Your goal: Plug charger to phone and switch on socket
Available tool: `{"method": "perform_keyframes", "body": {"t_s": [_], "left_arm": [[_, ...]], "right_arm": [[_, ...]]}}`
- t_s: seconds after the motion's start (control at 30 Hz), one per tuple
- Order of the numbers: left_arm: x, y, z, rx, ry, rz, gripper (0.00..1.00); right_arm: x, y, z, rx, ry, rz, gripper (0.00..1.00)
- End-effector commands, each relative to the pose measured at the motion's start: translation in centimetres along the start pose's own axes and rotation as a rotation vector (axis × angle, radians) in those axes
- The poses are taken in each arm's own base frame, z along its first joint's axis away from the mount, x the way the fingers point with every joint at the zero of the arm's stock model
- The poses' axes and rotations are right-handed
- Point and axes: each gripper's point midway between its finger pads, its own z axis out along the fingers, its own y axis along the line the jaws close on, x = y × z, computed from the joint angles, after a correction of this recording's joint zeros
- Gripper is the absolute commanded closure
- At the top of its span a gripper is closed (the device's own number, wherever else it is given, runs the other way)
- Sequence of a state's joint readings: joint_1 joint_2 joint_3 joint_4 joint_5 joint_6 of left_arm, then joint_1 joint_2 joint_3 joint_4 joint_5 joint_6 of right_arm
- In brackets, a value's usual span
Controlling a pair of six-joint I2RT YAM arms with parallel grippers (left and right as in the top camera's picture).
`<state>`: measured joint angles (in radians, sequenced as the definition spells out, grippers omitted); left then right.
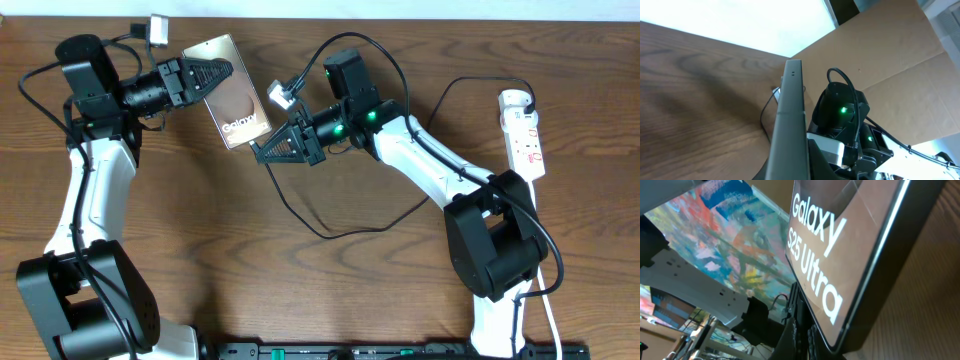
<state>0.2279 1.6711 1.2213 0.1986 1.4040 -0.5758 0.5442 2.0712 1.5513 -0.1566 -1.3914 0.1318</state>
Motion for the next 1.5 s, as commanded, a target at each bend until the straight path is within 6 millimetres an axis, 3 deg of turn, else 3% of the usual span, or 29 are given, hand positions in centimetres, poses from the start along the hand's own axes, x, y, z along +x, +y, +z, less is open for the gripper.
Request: {"method": "perform_keyframes", "body": {"t_s": [0.0,1.1,1.47], "left_arm": [[-0.4,-0.3,0.1,-0.010,-0.015,0.058,0.93],[-0.6,-0.5,0.1,-0.008,-0.022,0.086,0.93],[-0.6,-0.6,0.1,-0.003,-0.017,0.086,0.92]], "right_arm": [[-0.6,1.1,-0.1,-0.039,-0.001,-0.023,0.99],[-5.3,0.7,-2.1,0.031,-0.114,-0.083,0.99],[-5.9,0.1,-2.9,0.065,-0.142,-0.073,0.99]]}}
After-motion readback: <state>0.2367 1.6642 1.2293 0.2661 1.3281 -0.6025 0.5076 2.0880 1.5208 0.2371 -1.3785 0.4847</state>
